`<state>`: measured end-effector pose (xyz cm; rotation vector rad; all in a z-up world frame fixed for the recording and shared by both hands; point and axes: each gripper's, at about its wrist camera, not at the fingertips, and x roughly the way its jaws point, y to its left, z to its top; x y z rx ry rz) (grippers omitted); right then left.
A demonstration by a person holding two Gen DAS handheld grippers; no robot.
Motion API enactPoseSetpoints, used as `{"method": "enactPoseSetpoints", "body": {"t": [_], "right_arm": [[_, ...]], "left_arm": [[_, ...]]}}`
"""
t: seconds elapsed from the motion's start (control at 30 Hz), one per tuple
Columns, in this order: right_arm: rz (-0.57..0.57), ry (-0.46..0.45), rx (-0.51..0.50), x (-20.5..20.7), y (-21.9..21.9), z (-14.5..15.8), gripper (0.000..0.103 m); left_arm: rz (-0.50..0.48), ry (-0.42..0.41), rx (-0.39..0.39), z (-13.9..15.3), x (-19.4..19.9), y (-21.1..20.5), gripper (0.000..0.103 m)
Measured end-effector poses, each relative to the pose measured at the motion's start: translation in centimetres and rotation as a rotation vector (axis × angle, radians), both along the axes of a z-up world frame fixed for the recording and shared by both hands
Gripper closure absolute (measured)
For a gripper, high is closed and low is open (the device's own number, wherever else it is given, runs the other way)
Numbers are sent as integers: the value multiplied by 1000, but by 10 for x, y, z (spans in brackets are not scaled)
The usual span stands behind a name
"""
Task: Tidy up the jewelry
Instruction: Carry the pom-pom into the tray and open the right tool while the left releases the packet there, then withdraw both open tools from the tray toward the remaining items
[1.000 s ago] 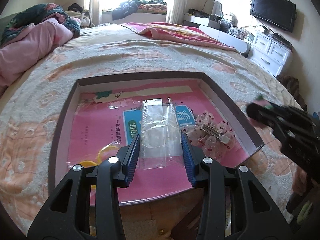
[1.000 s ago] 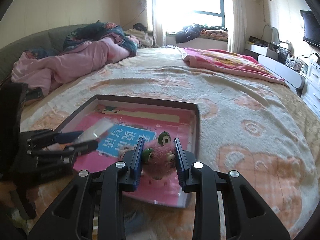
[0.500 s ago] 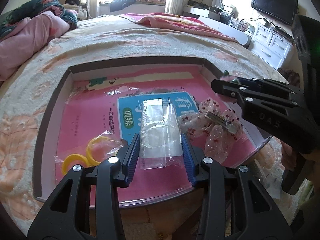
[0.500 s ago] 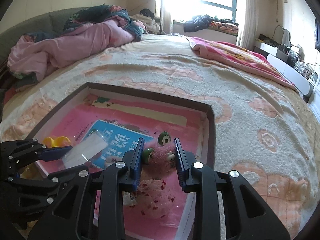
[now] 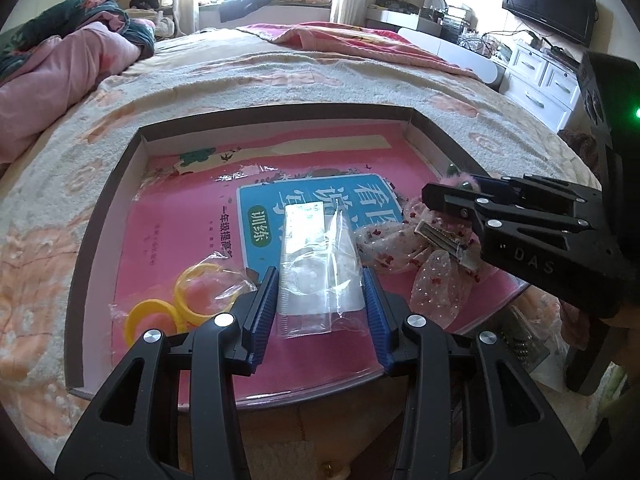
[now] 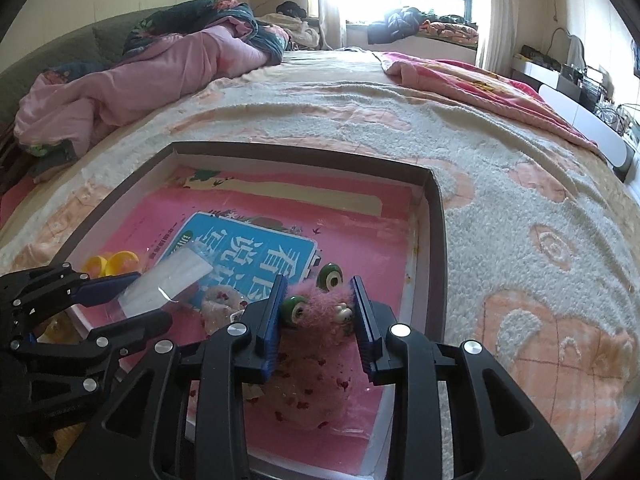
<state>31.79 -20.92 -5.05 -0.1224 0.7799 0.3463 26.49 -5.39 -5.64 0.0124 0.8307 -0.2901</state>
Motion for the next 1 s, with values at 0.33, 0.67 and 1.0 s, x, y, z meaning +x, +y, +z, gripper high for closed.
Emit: {"method": "enactPoseSetpoints", "body": {"t": [0.33, 0.67, 1.0], "right_arm": [[-23, -25, 32, -15, -7, 7, 48], [-76, -104, 59, -38, -18, 23, 20], [-97, -155, 86, -63, -23, 43, 12]], "left_arm": [[9, -4, -7, 6, -6, 5, 67], [44, -47, -15, 21, -20, 11, 43], [55, -122, -15, 40, -47, 19, 16]]}}
